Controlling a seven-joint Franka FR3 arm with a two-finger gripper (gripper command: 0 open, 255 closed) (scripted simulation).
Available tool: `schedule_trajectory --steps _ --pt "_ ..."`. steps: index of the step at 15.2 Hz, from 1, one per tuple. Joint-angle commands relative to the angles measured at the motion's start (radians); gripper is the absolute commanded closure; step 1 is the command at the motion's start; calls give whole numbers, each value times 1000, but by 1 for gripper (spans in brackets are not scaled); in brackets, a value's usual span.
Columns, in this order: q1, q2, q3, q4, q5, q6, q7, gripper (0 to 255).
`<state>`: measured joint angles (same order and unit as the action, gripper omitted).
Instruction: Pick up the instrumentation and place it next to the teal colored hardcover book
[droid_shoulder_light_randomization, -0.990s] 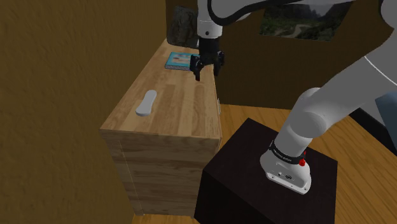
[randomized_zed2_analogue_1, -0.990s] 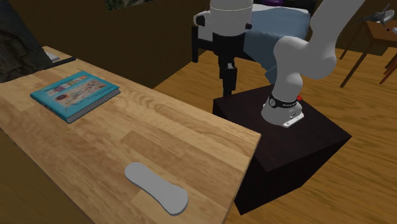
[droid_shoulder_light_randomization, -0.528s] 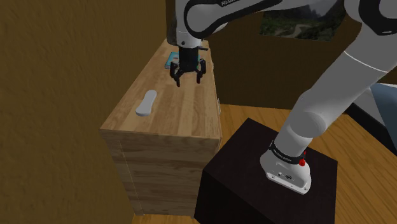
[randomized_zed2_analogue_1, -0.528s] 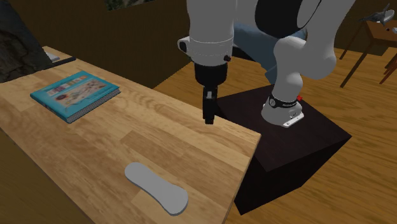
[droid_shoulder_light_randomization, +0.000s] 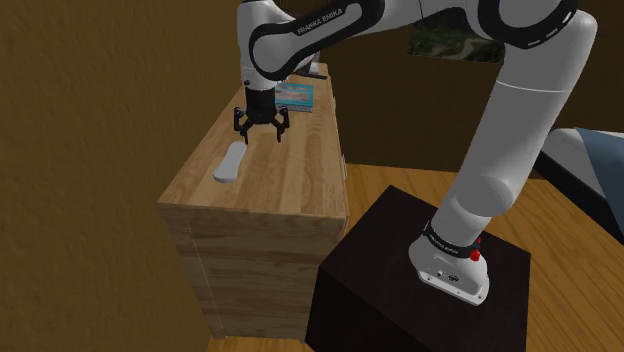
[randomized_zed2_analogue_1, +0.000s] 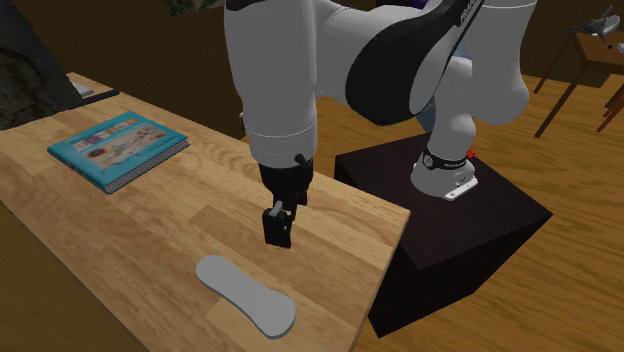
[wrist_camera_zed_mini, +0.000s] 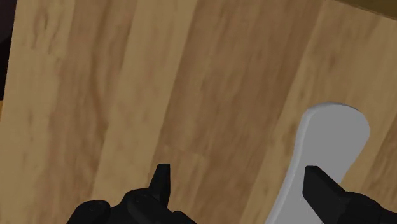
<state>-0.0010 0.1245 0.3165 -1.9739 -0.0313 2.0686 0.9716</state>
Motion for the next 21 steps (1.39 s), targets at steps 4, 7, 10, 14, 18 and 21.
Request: schedule_trajectory --steps 4,7,10,14,18,21 --pt "34 199 -15 179 -62 29 137 0" --pt "61 319 -35 310 -90 26 205 0" --pt "82 408 -51 416 -105 15 247 0" --pt "85 431 -56 397 -112 56 251 0" --pt "88 454 -60 384 -119 92 255 0" --pt "88 454 -60 384 -119 92 255 0"
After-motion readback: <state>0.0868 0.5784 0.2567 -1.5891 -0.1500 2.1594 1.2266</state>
